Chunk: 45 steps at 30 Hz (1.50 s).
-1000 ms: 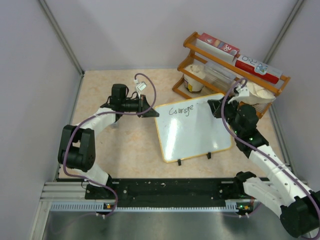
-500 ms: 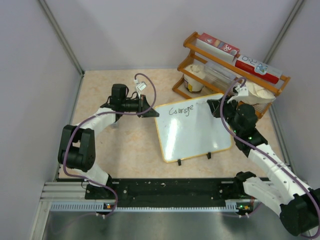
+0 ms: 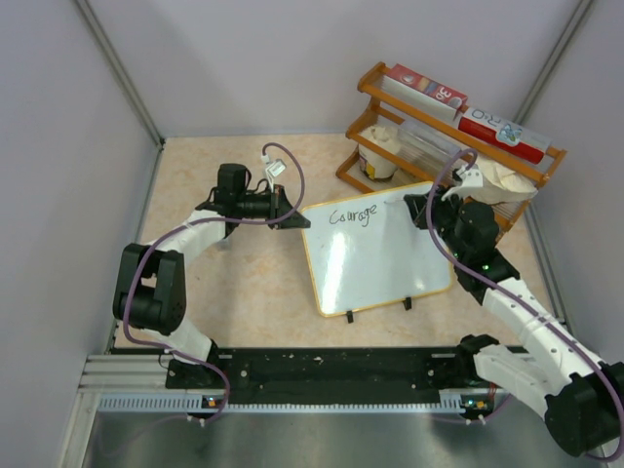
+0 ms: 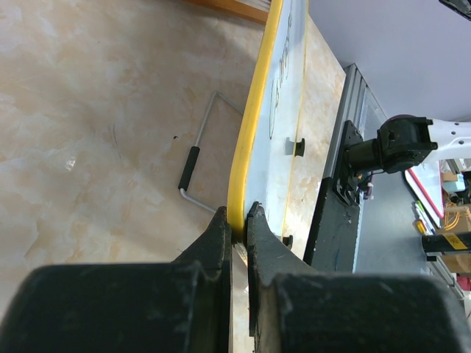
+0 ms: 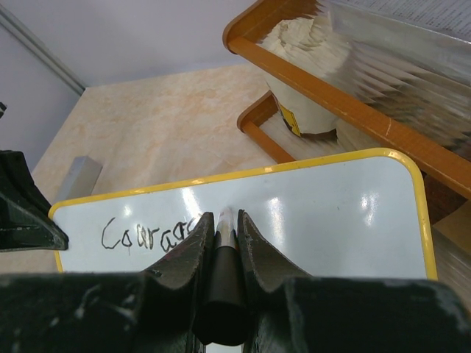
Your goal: Write a sentence on the whiteboard
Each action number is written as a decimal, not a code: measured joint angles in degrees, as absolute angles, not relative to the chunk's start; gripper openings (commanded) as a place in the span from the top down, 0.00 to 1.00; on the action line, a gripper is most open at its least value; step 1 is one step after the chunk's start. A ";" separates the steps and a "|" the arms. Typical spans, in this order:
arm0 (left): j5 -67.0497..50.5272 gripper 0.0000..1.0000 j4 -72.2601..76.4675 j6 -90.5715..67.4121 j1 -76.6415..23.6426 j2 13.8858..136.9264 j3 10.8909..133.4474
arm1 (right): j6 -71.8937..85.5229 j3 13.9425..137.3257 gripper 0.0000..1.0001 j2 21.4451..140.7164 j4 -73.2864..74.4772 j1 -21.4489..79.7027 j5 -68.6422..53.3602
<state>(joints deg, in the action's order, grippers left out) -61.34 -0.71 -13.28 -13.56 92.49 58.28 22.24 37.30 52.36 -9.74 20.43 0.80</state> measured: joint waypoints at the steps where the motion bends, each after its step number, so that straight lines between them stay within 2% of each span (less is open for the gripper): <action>1: -61.28 1.00 -0.73 -13.28 -13.56 92.49 58.28 | 22.24 37.30 1.00 52.38 -9.76 20.43 0.80; 36: -60.62 1.00 -1.23 -13.30 -13.65 92.49 58.28 | 22.28 37.30 1.00 51.29 -7.51 20.43 6.22; 45: -60.84 1.00 -1.10 -13.30 -13.67 92.49 58.28 | 22.33 36.64 1.00 47.20 -8.36 20.43 5.43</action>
<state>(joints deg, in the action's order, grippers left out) -60.84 -1.10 -13.30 -13.67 92.49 58.28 22.33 36.64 47.20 -8.36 20.43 5.43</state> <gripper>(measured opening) 0.054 0.121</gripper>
